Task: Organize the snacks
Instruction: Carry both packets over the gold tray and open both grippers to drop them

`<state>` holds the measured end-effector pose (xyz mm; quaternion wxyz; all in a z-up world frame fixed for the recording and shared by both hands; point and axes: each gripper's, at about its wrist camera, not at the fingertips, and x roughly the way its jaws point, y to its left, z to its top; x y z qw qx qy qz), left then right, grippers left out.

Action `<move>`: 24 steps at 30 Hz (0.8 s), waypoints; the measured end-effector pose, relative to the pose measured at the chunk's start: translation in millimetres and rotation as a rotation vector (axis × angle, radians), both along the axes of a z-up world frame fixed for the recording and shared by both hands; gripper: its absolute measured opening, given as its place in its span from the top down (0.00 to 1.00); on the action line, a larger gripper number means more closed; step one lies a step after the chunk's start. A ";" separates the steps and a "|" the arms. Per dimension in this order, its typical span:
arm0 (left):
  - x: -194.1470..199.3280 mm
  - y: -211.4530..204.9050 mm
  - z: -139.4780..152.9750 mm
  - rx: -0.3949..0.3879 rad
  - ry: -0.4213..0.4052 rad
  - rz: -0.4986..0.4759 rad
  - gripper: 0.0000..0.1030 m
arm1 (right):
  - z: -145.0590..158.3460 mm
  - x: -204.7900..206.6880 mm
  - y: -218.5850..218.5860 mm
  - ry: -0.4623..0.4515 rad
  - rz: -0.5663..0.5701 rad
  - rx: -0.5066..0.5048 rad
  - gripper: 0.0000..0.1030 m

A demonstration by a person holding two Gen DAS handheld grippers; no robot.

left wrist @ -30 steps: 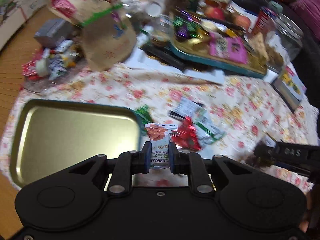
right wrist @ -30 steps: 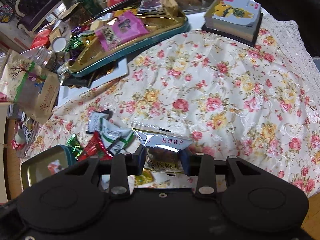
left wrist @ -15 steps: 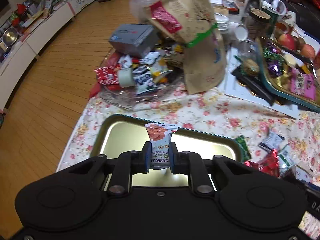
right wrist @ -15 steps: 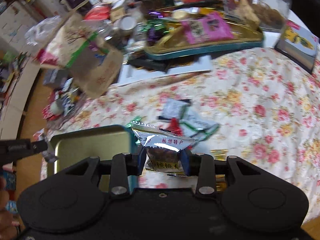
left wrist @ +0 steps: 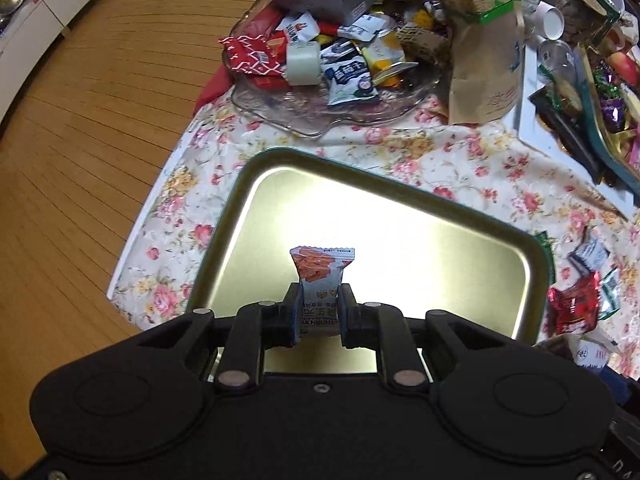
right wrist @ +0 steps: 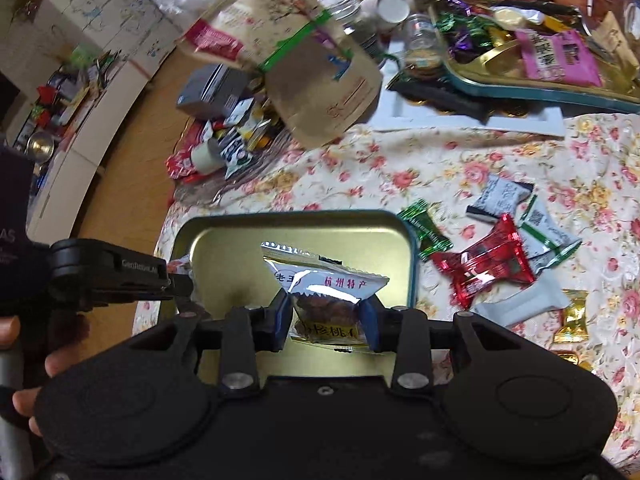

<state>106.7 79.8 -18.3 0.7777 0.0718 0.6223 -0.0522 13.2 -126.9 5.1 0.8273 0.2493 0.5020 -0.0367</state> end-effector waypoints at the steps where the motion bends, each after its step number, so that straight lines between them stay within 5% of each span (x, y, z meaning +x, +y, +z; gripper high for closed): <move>1: 0.8 2.9 0.0 -0.002 0.000 0.000 0.77 | -2.2 0.4 3.7 0.008 0.008 -0.007 0.62; 8: 3.5 5.4 2.5 -0.025 0.011 0.003 0.75 | -17.5 4.0 17.6 0.054 0.049 -0.025 0.62; 11: 1.0 0.4 4.3 0.003 -0.012 -0.018 0.67 | -18.9 4.5 21.1 0.056 0.063 -0.023 0.62; 24: -1.3 -3.2 3.0 0.007 -0.005 -0.020 0.67 | -11.2 4.3 14.1 0.027 0.042 0.024 0.53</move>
